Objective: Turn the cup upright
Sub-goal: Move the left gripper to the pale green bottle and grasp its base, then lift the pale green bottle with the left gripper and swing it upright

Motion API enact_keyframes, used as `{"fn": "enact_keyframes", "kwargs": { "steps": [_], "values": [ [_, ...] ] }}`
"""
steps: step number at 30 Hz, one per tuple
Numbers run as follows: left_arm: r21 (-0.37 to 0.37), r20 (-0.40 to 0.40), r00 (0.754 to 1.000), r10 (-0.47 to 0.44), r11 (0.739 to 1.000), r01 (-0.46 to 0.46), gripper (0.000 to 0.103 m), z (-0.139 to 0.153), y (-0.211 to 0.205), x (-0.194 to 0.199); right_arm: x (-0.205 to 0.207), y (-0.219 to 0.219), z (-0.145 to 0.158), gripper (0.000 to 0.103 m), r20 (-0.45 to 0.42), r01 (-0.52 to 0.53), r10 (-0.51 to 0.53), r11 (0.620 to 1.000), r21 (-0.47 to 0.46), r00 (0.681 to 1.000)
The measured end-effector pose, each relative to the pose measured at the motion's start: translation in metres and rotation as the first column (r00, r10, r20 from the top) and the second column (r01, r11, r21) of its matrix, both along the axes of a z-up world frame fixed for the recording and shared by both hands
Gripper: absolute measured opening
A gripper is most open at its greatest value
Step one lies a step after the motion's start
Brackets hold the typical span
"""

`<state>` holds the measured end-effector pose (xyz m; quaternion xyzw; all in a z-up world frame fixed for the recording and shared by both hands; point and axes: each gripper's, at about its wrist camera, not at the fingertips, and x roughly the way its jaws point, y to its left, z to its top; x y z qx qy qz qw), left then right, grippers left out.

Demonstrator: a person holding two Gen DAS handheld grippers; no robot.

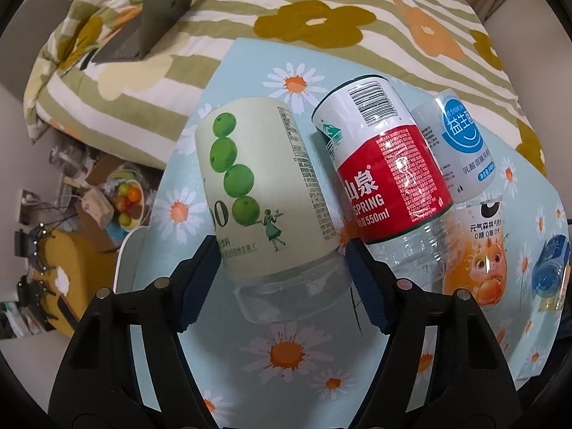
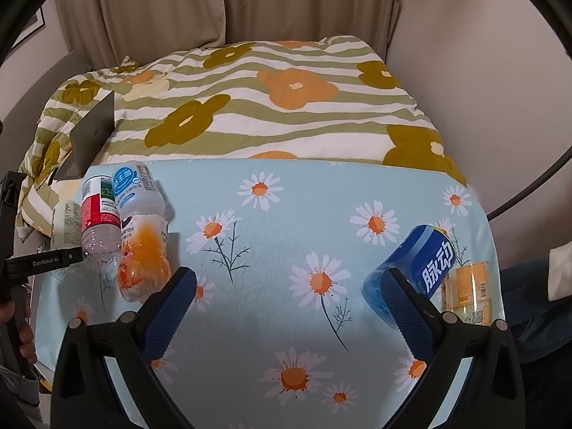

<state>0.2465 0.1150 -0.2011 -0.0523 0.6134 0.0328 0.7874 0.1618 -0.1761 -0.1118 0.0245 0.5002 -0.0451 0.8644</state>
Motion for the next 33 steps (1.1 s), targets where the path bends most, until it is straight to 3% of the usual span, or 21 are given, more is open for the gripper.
{"fn": "enact_keyframes", "kwargs": {
  "steps": [11,21,33],
  "values": [
    [0.002,0.045,0.999,0.021,1.000,-0.021,0.074,0.016,-0.001,-0.028,-0.012,-0.002,0.007,0.103,0.031,-0.032,0.031,0.999,0.004,0.999],
    [-0.005,0.132,0.990,0.044,0.999,-0.044,0.072,0.044,-0.014,-0.077,-0.045,-0.015,0.025,0.103,0.095,-0.072,0.070,0.997,0.015,0.993],
    [-0.036,0.087,0.992,0.094,0.995,-0.092,0.071,0.014,-0.028,-0.129,-0.094,-0.033,0.019,0.103,0.094,-0.122,0.124,0.992,-0.026,0.988]
  ]
}}
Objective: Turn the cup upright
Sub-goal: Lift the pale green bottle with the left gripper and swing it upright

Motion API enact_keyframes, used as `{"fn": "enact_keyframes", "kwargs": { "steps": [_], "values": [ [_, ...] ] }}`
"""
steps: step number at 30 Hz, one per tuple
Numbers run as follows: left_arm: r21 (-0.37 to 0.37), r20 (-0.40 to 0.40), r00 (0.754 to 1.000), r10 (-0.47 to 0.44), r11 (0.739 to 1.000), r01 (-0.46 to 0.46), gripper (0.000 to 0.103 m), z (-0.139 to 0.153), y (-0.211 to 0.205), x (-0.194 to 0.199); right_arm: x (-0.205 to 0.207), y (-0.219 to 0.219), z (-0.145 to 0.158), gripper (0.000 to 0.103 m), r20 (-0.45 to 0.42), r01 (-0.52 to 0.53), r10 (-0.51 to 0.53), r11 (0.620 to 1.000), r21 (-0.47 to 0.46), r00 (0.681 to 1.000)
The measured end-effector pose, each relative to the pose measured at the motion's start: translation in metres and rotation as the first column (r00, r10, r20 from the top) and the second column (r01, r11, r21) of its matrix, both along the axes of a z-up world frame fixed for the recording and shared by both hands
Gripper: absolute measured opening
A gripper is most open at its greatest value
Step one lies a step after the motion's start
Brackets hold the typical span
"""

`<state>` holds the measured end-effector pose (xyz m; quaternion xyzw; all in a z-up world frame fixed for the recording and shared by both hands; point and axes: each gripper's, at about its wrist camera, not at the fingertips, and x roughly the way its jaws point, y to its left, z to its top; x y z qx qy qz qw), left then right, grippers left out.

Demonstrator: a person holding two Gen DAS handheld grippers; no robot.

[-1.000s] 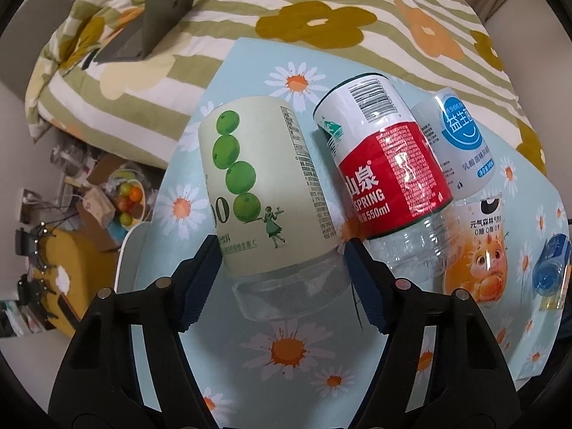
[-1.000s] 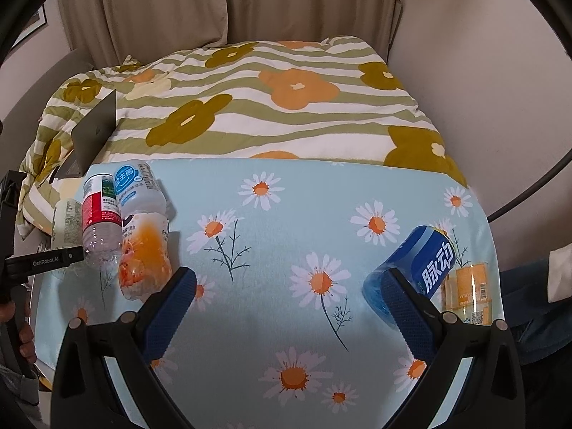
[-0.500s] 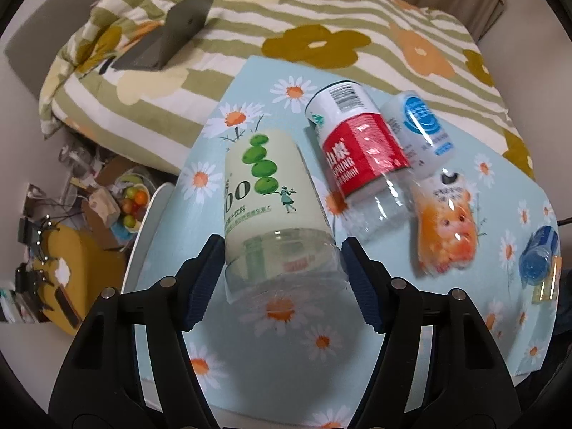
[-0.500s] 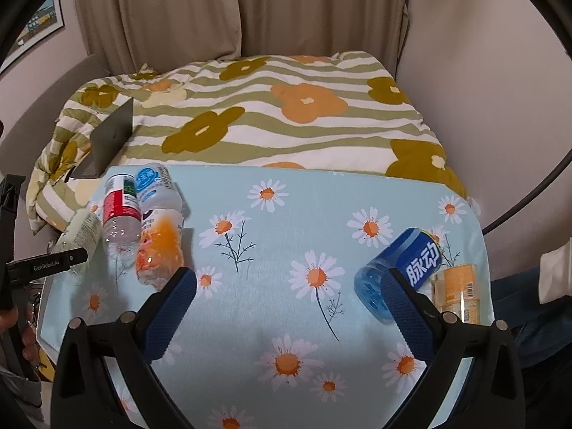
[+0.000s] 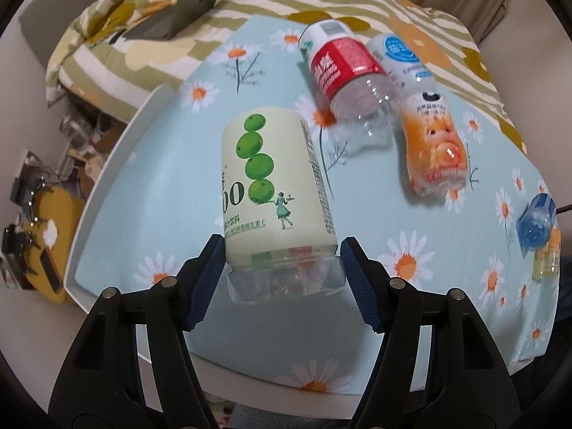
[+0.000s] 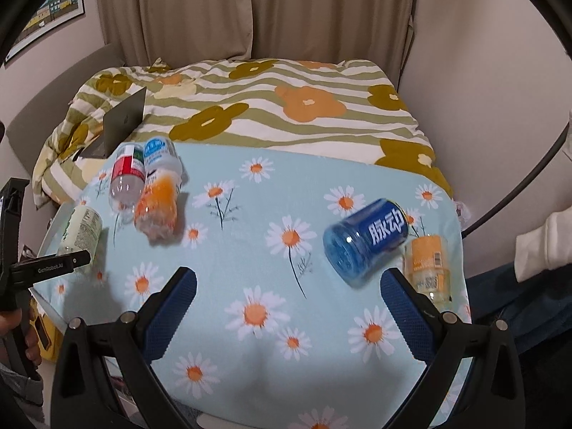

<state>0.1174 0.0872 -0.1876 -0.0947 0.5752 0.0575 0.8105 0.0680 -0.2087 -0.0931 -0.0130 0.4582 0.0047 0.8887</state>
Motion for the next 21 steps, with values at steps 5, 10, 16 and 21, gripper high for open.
{"fn": "enact_keyframes", "kwargs": {
  "steps": [5,10,16,21],
  "values": [
    [0.019,-0.023,1.000,0.003,1.000,-0.003,0.072,-0.007,0.000,0.004,-0.006,-0.002,-0.003,0.103,-0.003,-0.010,0.009,1.000,-0.015,1.000],
    [0.028,-0.027,1.000,0.001,1.000,0.000,0.081,-0.009,0.003,0.018,-0.005,-0.003,-0.007,0.103,-0.015,-0.001,0.001,1.000,-0.018,1.000],
    [0.002,-0.039,0.999,0.005,1.000,-0.005,0.084,-0.014,0.011,0.030,0.001,-0.002,-0.011,0.103,-0.032,0.017,-0.018,1.000,-0.021,0.999],
    [-0.018,-0.048,0.999,0.001,1.000,-0.002,0.084,-0.017,0.016,0.038,0.007,0.002,-0.014,0.103,-0.040,0.021,-0.021,1.000,-0.022,0.999]
  ]
}}
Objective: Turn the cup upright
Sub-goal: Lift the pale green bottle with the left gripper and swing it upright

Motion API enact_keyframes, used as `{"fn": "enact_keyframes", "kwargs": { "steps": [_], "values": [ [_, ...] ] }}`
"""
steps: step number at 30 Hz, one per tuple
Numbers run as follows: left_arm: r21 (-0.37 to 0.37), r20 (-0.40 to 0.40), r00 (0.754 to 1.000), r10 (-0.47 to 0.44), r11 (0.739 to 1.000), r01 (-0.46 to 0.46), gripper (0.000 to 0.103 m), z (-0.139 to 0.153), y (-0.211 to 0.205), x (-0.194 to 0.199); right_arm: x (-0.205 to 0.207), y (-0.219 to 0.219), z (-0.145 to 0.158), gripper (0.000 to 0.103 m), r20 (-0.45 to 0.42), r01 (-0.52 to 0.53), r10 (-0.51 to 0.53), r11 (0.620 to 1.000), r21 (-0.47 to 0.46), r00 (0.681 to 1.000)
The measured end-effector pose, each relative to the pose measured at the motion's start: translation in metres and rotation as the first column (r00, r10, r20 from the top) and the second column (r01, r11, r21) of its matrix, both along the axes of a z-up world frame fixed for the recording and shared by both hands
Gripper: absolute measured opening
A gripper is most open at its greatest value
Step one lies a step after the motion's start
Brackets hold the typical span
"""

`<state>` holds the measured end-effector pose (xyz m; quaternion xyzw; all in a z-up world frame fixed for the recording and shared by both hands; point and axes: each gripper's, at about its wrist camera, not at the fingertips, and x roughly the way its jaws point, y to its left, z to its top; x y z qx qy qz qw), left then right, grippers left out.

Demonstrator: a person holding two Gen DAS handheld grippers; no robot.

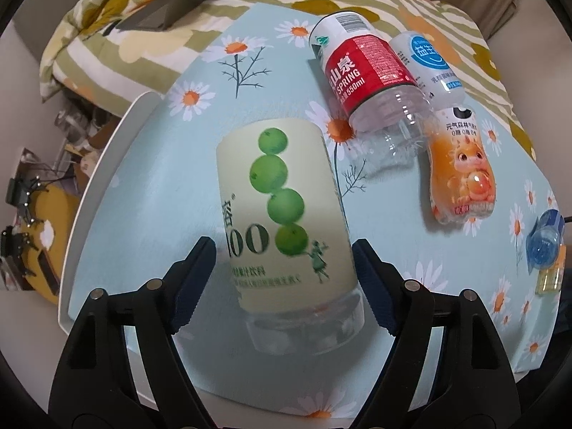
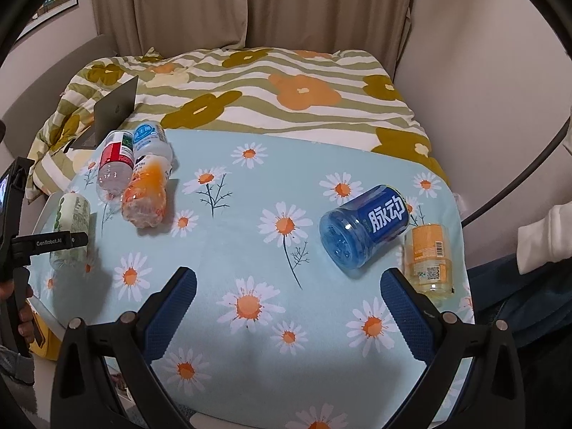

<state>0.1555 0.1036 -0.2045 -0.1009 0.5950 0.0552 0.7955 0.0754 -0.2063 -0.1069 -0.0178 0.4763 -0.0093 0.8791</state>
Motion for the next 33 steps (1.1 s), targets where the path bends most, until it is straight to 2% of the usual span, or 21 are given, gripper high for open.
{"fn": "enact_keyframes", "kwargs": {
  "steps": [1,3,10,18,25,33],
  "values": [
    [-0.009,0.002,1.000,0.000,1.000,0.000,0.083,0.000,0.001,0.001,0.001,0.001,0.000,0.103,-0.002,0.002,-0.002,1.000,0.002,1.000],
    [-0.038,-0.001,1.000,-0.003,0.999,0.003,0.072,-0.001,0.003,0.002,0.003,0.002,-0.001,0.103,-0.005,0.003,-0.003,1.000,0.001,1.000],
    [-0.016,0.012,0.999,-0.037,0.999,0.037,0.071,0.010,-0.004,0.000,0.004,0.004,0.000,0.103,0.002,0.007,-0.007,1.000,0.016,1.000],
    [0.012,0.068,0.987,-0.144,0.990,0.144,0.071,0.049,-0.047,-0.023,-0.014,-0.012,0.015,0.103,0.056,0.017,-0.020,0.998,0.055,0.998],
    [-0.008,0.089,0.950,-0.301,0.953,0.303,0.071,0.060,-0.121,-0.042,-0.047,-0.049,0.029,0.103,0.097,0.062,-0.069,0.995,0.073,0.993],
    [-0.040,0.084,0.891,-0.447,0.892,0.451,0.071,0.032,-0.205,-0.055,-0.076,-0.089,0.024,0.103,0.097,0.115,-0.121,0.991,0.062,0.988]
  ]
}}
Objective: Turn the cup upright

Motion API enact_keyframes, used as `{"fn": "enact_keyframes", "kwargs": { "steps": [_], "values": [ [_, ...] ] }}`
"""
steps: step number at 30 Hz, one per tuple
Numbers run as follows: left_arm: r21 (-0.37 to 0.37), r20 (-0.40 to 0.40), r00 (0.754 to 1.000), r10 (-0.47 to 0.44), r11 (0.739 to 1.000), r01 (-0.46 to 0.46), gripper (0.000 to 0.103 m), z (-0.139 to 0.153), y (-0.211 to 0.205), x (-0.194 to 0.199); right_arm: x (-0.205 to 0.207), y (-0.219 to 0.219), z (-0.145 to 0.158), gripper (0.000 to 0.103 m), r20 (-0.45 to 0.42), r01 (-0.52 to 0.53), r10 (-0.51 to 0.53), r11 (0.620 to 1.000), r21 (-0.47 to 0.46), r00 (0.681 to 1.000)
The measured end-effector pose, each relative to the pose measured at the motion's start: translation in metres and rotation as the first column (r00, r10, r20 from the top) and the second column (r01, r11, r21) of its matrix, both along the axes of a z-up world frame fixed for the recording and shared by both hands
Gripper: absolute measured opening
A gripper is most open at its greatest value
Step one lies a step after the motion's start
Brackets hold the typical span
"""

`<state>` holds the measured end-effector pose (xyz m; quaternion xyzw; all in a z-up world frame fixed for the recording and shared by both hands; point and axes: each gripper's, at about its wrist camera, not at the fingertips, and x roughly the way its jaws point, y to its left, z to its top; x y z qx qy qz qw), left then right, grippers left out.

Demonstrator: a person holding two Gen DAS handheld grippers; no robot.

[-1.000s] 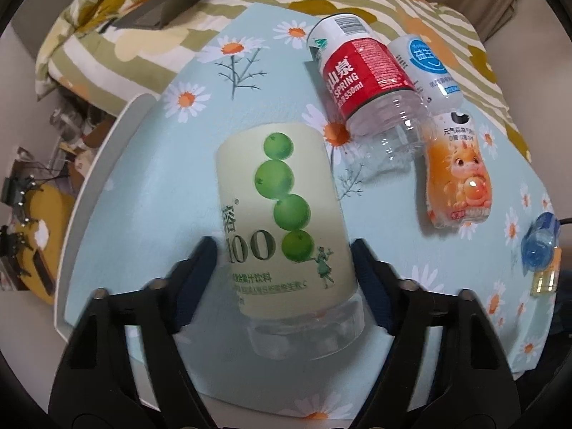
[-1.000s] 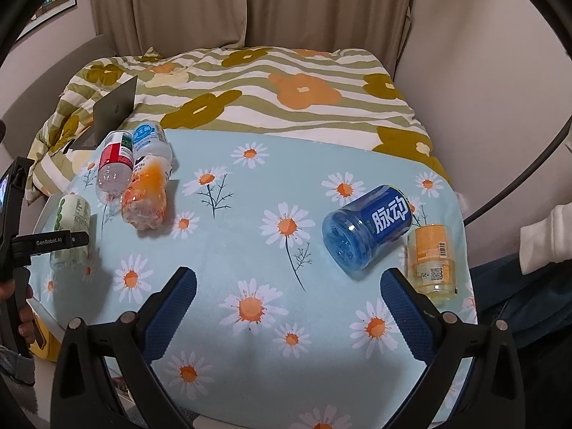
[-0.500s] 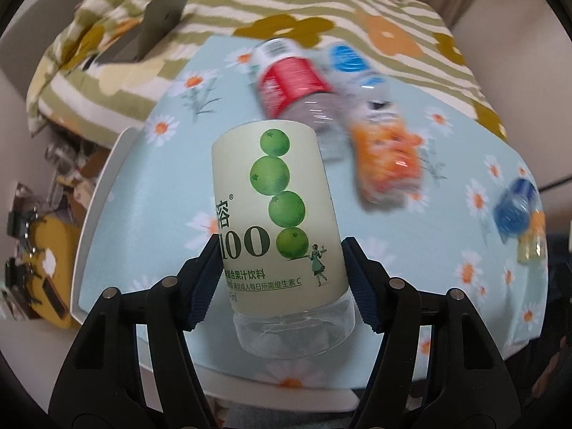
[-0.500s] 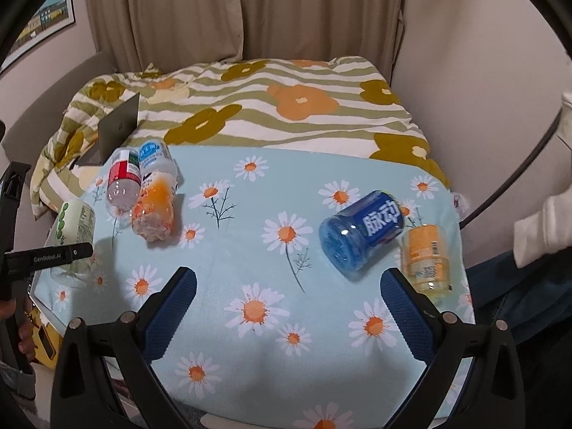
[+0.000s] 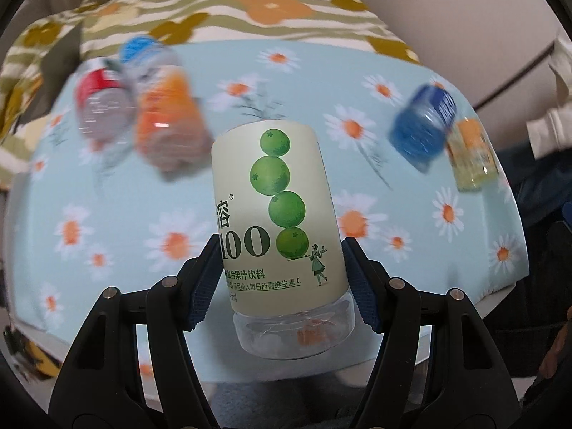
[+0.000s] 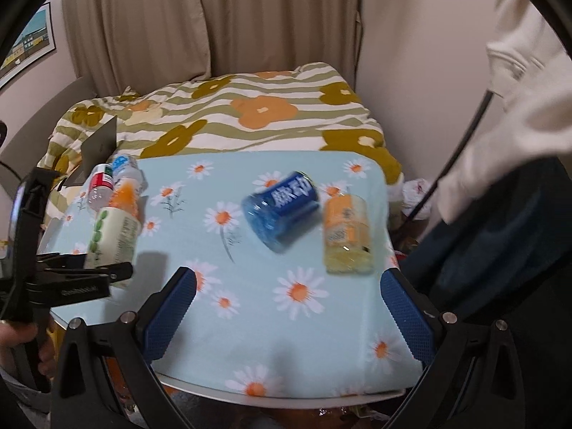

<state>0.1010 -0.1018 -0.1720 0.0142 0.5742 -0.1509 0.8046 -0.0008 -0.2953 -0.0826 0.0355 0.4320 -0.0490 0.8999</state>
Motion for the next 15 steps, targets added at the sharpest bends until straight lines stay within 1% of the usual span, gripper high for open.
{"fn": "enact_keyframes", "kwargs": {
  "steps": [3,6,9,12,13,14,15],
  "values": [
    [-0.002,-0.016,1.000,-0.022,1.000,0.022,0.071,-0.015,-0.018,-0.001,-0.003,-0.007,-0.007,0.103,-0.011,0.004,-0.004,1.000,-0.002,1.000],
    [0.006,-0.029,0.999,-0.031,1.000,0.031,0.071,-0.025,-0.026,0.000,-0.003,-0.010,-0.015,0.103,-0.022,-0.002,0.002,1.000,0.008,1.000],
    [0.012,-0.014,0.999,-0.039,0.999,0.039,0.072,-0.025,-0.032,0.001,-0.004,-0.010,-0.020,0.103,-0.029,-0.012,0.013,1.000,0.019,0.999],
    [0.022,-0.011,0.999,-0.043,0.999,0.044,0.075,-0.024,-0.033,0.002,-0.005,-0.010,-0.021,0.103,-0.034,-0.019,0.020,0.999,0.026,0.999],
    [0.032,-0.008,0.999,-0.043,0.999,0.043,0.082,-0.023,-0.033,0.004,-0.005,-0.010,-0.021,0.103,-0.035,-0.021,0.022,0.999,0.030,0.999],
    [0.045,-0.001,0.999,-0.039,0.998,0.039,0.086,-0.020,-0.034,0.006,-0.004,-0.011,-0.020,0.103,-0.035,-0.023,0.024,0.999,0.034,0.999],
    [0.055,0.012,0.999,-0.033,0.998,0.032,0.096,-0.016,-0.033,0.004,-0.004,-0.011,-0.018,0.103,-0.035,-0.026,0.027,0.999,0.040,0.999]
  ]
}}
